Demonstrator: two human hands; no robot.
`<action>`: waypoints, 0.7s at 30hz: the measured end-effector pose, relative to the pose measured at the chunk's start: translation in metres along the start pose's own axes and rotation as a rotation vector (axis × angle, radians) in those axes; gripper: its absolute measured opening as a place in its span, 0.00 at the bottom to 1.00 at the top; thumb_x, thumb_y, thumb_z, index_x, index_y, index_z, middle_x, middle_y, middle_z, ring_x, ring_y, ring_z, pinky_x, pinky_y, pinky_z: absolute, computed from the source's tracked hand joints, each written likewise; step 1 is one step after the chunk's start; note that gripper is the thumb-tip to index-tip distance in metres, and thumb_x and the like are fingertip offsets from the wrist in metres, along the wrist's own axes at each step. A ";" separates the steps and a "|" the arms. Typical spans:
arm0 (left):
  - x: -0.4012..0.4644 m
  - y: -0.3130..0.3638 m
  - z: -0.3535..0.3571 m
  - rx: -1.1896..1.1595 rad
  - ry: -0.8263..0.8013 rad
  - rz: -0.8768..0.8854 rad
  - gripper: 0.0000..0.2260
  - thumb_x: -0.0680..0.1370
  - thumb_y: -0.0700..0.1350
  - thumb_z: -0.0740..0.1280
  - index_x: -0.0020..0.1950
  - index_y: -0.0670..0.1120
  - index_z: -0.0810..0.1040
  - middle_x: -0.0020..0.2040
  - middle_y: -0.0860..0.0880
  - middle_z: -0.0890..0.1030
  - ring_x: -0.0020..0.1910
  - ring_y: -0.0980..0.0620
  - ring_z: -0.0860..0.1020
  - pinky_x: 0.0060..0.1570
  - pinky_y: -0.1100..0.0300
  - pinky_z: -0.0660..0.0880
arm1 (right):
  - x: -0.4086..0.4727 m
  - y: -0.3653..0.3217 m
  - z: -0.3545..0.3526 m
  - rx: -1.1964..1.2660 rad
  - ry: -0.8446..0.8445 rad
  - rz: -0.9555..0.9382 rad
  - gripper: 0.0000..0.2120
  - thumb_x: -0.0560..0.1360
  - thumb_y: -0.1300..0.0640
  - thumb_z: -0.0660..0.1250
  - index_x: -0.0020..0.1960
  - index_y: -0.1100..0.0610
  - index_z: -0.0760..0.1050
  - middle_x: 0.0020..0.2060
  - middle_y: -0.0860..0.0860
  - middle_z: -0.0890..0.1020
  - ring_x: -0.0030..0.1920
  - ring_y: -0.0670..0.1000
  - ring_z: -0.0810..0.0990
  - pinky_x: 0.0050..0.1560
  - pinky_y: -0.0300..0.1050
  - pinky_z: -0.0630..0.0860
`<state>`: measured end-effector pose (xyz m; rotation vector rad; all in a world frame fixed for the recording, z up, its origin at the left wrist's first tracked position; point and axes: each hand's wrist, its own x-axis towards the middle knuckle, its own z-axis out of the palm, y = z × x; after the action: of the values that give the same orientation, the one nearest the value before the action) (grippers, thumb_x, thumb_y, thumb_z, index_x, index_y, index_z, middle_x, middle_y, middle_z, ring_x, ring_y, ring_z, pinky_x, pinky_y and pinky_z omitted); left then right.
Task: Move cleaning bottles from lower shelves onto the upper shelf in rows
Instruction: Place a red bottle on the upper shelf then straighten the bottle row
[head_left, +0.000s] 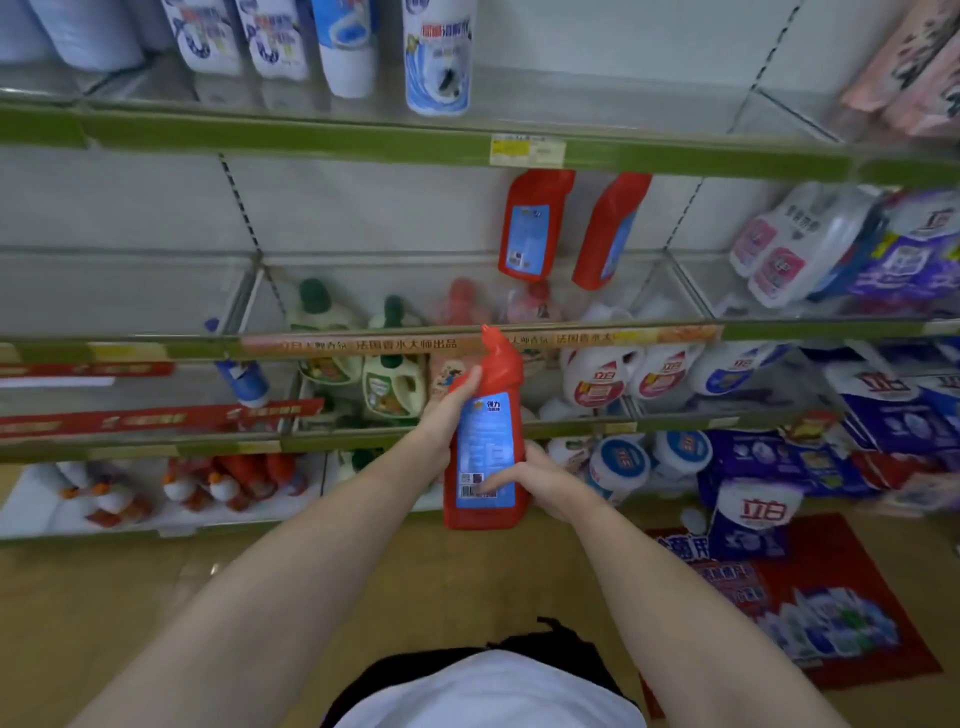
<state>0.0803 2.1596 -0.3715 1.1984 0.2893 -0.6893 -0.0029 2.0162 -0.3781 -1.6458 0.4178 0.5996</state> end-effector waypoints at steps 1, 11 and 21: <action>0.000 -0.004 0.000 -0.012 0.034 -0.031 0.32 0.71 0.65 0.73 0.62 0.40 0.81 0.54 0.41 0.85 0.52 0.40 0.84 0.53 0.45 0.82 | 0.000 0.005 0.000 -0.012 -0.005 0.004 0.29 0.64 0.66 0.81 0.61 0.50 0.77 0.51 0.46 0.87 0.51 0.47 0.86 0.51 0.46 0.82; -0.005 -0.057 0.014 0.030 0.390 -0.183 0.27 0.77 0.68 0.63 0.39 0.44 0.77 0.33 0.46 0.82 0.30 0.48 0.81 0.32 0.58 0.78 | -0.009 0.061 -0.010 0.086 -0.078 0.071 0.33 0.62 0.60 0.83 0.64 0.50 0.76 0.52 0.48 0.87 0.52 0.51 0.86 0.57 0.52 0.82; 0.002 -0.061 0.033 0.007 0.389 -0.156 0.35 0.71 0.75 0.61 0.50 0.42 0.79 0.46 0.44 0.86 0.44 0.44 0.85 0.54 0.48 0.82 | -0.009 0.072 -0.021 0.162 0.054 0.068 0.34 0.56 0.57 0.82 0.61 0.55 0.78 0.49 0.50 0.87 0.49 0.52 0.87 0.53 0.52 0.84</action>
<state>0.0386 2.1171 -0.4068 1.3225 0.7110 -0.5871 -0.0487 1.9834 -0.4279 -1.4998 0.5498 0.5585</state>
